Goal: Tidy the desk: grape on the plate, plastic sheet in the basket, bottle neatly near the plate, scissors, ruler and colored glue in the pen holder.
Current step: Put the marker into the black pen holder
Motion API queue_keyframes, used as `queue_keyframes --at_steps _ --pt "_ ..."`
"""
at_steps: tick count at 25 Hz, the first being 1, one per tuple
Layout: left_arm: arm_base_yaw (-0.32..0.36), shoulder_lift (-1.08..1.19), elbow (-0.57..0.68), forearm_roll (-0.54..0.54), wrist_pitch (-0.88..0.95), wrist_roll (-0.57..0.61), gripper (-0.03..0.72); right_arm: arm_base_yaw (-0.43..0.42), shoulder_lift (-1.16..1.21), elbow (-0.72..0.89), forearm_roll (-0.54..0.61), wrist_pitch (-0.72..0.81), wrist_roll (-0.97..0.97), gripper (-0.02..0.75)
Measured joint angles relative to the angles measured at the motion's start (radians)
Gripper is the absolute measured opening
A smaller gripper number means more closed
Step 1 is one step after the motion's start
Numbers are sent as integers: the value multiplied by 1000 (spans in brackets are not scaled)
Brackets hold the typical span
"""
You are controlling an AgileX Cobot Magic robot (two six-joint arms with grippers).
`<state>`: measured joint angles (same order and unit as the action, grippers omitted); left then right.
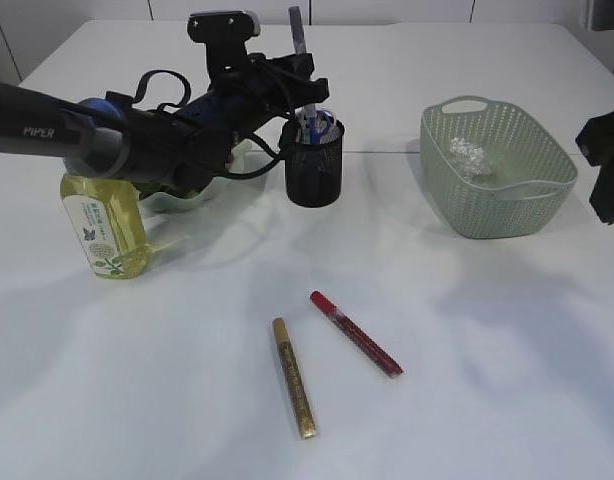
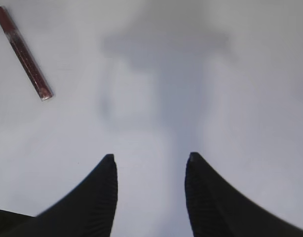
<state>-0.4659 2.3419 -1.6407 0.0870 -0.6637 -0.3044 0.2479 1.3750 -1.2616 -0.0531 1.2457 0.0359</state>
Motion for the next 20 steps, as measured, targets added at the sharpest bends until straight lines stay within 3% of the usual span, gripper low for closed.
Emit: queue_keyframes --at_steps 12,20 --pt "0 11 -44 0 4 0 193 0 0 0 -2 0 0 363" --pt "0 11 -44 0 28 0 220 0 0 0 -2 0 0 364"
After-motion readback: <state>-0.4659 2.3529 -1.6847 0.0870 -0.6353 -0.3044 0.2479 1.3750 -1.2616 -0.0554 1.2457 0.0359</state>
